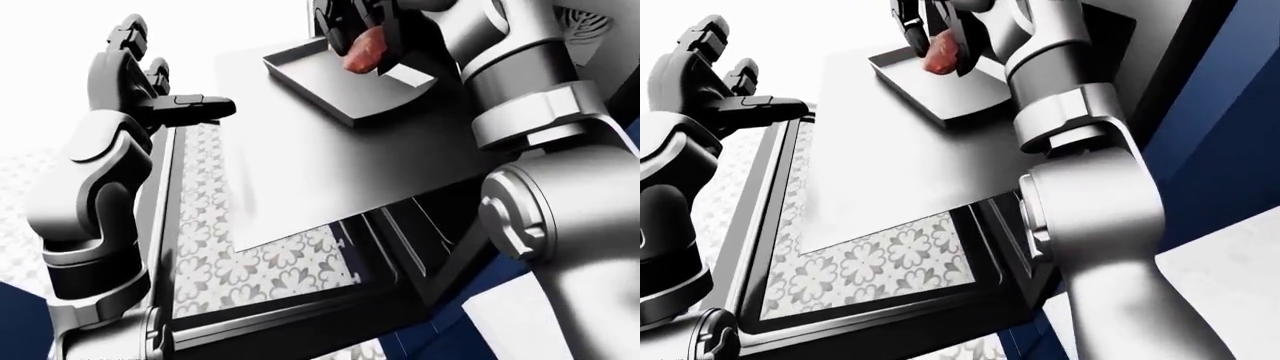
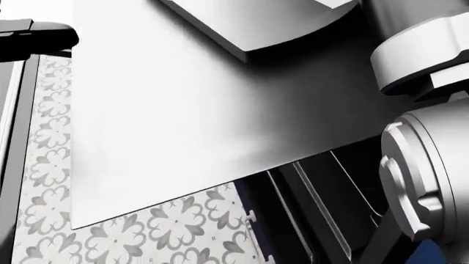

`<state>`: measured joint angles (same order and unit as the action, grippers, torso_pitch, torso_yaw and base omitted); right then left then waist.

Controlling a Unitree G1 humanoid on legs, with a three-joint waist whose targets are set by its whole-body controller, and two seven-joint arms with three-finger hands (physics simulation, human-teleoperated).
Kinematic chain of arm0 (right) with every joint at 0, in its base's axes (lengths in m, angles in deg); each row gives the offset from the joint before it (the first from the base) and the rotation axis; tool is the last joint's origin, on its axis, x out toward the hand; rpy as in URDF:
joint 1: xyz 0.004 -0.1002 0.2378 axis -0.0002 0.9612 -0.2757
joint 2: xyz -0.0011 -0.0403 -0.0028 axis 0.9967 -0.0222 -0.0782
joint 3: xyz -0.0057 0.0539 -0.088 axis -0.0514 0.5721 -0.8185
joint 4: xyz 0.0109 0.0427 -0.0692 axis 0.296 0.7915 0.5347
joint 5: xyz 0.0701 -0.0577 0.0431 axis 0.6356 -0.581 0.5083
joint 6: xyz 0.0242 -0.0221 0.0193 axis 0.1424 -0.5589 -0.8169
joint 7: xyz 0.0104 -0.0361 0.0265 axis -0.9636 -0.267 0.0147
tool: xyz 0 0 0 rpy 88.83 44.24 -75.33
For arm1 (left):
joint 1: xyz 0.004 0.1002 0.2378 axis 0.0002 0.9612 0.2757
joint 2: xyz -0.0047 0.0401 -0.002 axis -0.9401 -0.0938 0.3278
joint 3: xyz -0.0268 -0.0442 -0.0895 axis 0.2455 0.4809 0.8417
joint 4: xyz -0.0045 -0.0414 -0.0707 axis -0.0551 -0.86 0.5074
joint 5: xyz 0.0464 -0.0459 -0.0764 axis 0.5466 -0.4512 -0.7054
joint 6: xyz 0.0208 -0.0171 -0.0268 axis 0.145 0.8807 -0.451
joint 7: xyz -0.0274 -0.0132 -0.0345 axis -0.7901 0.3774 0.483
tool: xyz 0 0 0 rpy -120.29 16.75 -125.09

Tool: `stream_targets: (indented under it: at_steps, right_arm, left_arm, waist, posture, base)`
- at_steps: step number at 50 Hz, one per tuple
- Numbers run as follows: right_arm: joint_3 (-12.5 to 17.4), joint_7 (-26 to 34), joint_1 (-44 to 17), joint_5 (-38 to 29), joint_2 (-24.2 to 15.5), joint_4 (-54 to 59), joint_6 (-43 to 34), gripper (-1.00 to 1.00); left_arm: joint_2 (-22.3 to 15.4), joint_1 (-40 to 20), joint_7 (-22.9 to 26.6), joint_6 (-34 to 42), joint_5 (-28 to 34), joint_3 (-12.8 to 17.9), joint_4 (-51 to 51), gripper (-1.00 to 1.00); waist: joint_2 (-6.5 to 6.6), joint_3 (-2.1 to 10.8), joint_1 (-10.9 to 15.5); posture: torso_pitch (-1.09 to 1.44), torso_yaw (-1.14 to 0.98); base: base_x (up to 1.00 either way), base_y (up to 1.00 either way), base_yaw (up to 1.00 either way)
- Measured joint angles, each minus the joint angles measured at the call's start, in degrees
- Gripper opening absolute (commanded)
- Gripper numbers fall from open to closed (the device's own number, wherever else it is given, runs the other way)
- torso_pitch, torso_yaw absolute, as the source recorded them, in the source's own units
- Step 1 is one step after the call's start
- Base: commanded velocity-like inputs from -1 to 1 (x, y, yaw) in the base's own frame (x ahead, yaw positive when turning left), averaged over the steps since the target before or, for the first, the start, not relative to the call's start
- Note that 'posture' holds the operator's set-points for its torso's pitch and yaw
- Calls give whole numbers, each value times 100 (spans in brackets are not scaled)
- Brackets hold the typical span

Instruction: Place the sweet potato on the top rack of the oven.

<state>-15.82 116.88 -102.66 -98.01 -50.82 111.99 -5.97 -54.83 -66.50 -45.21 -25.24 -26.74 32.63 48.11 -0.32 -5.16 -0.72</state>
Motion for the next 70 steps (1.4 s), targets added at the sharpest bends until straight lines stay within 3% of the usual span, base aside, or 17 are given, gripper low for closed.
stream_targets:
  at_steps: [4,7,10,12,18,23,26,28,30,33,36,38,43,45,54,70]
  right_arm:
    - [-5,-29,-2,-37,-43,75,-24,-100]
    - [8,-11,-6,-54,-61,67,-57,-100]
    - [13,0,-42,-50,-60,56,-68,-100]
    - [15,-5,-79,-42,-48,43,-71,-100]
    - [-36,-103,-124,-47,-11,264,-5,-100]
    - [-50,-285,-151,-105,-12,451,-2,-100]
    - [-81,-275,-81,-139,10,552,4,-100]
    - [-66,-248,-141,-153,-27,562,3,-100]
    - [-37,-276,-265,-158,-67,506,-6,-100]
    - [19,-386,-411,-121,-106,354,13,-100]
    - [3,-464,-431,-111,-111,456,47,-100]
    - [-13,-472,-374,-133,-135,636,60,-100]
    - [-32,-532,-378,-264,-198,1084,-35,-100]
    - [-27,-625,-410,-288,-217,1170,-45,-100]
    - [-6,-1166,-563,-356,-233,1296,-168,-100]
    - [-51,-1776,-452,-596,-113,1504,-265,-100]
  left_arm:
    - [-6,-84,11,-9,-16,-29,-77,100]
    - [-18,-126,-16,-3,-41,6,-52,100]
    - [-39,-161,-56,-48,-71,52,-72,100]
    - [-65,-180,-85,-68,-90,73,-86,100]
    - [-93,-69,-148,-91,-116,108,-116,100]
    - [-83,21,-160,-114,-124,100,-162,100]
    - [-75,91,-165,-57,-134,84,-205,100]
    - [-98,27,-174,-48,-141,97,-147,100]
    - [-113,-26,-172,-134,-142,121,-37,100]
    - [-130,-74,-166,-239,-157,142,81,100]
    - [-115,-45,-160,-217,-174,114,28,100]
    - [-40,66,-160,-163,-188,62,-8,100]
    - [-21,95,-126,-73,-220,-7,-148,100]
    - [-42,78,-126,-82,-223,22,-109,100]
    - [-62,121,-124,-240,-205,83,-69,100]
    - [-111,236,-161,-204,-268,160,-49,100]
  waist:
    - [-4,-52,-62]
    - [62,-51,-101]
    - [204,-13,-139]
    - [376,44,-164]
    - [205,108,-110]
    - [138,152,-10]
    - [372,171,21]
    - [450,228,12]
    - [375,261,-2]
    - [238,110,42]
    - [-32,99,123]
    - [97,32,73]
    - [315,16,-39]
    - [340,18,-67]
    - [324,155,-104]
    - [258,127,-64]
  posture:
    - [0,0]
    - [0,0]
    - [0,0]
    - [0,0]
    - [0,0]
    - [0,0]
    - [0,0]
    - [0,0]
    - [0,0]
    - [0,0]
    - [0,0]
    - [0,0]
    - [0,0]
    - [0,0]
    - [0,0]
    - [0,0]
  base:
    - [0,0,0]
    - [0,0,0]
    - [0,0,0]
    - [0,0,0]
    - [0,0,0]
    - [5,-4,0]
    - [18,-20,0]
    - [17,-5,0]
    - [3,0,0]
    - [0,0,0]
    - [0,0,0]
    - [0,0,0]
    - [0,0,0]
    - [0,0,0]
    - [0,0,0]
    - [0,0,0]
